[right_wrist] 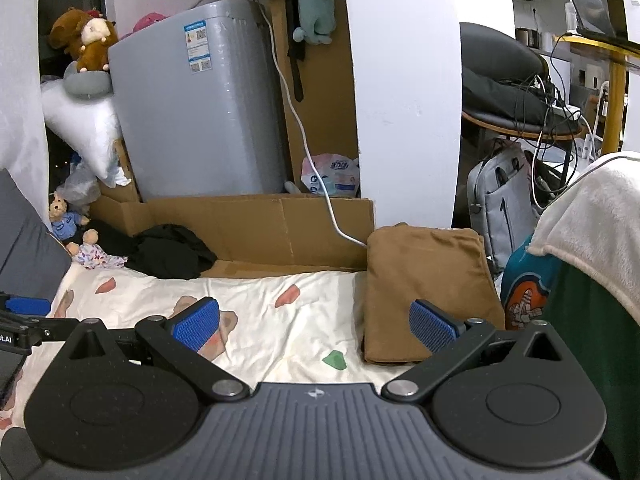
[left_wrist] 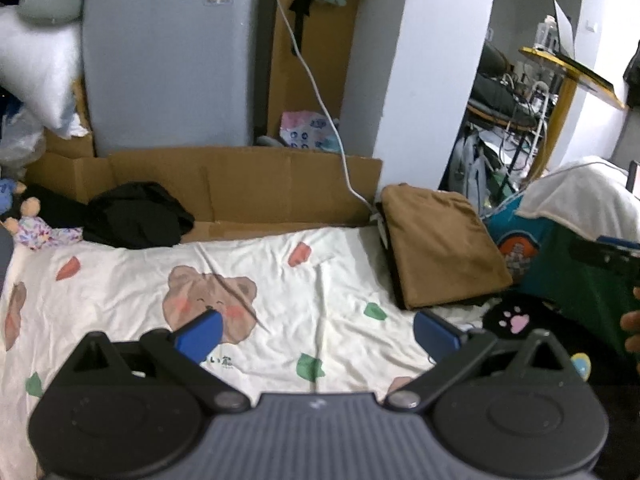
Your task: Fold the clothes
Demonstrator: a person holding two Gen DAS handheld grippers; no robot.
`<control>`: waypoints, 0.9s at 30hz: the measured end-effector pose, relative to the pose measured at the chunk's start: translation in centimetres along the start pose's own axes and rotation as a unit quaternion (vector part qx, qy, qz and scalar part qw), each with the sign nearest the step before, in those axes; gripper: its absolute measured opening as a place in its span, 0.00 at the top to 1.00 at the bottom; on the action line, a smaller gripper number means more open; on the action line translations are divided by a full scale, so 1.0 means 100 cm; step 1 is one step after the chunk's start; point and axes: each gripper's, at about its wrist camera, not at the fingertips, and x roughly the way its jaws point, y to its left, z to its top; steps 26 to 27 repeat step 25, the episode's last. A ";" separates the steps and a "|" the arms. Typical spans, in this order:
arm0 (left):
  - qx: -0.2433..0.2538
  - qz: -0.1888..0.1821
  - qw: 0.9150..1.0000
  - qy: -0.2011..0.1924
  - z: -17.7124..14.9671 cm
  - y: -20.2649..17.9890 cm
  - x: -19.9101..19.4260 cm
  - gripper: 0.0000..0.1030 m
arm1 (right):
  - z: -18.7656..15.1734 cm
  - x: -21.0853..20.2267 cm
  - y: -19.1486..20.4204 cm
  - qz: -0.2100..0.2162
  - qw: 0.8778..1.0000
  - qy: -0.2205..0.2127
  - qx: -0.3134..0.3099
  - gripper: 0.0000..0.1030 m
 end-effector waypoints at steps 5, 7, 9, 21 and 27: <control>-0.006 0.010 1.000 -0.008 -0.003 0.002 -0.008 0.00 | -0.003 -0.002 0.011 0.001 1.000 -0.003 0.002 0.00; -0.011 0.015 1.000 -0.007 -0.004 0.005 -0.009 0.00 | -0.004 -0.002 0.016 0.003 1.000 -0.002 0.000 0.00; -0.016 0.019 1.000 -0.006 -0.005 0.007 -0.009 0.00 | -0.006 -0.001 0.019 0.004 1.000 0.001 -0.001 0.00; -0.037 0.039 0.999 -0.004 -0.011 0.017 -0.012 0.00 | -0.011 0.003 0.034 0.009 1.000 0.005 -0.006 0.00; -0.038 0.032 0.999 -0.009 -0.012 0.019 -0.014 0.00 | -0.012 0.004 0.036 0.010 1.000 0.010 -0.008 0.00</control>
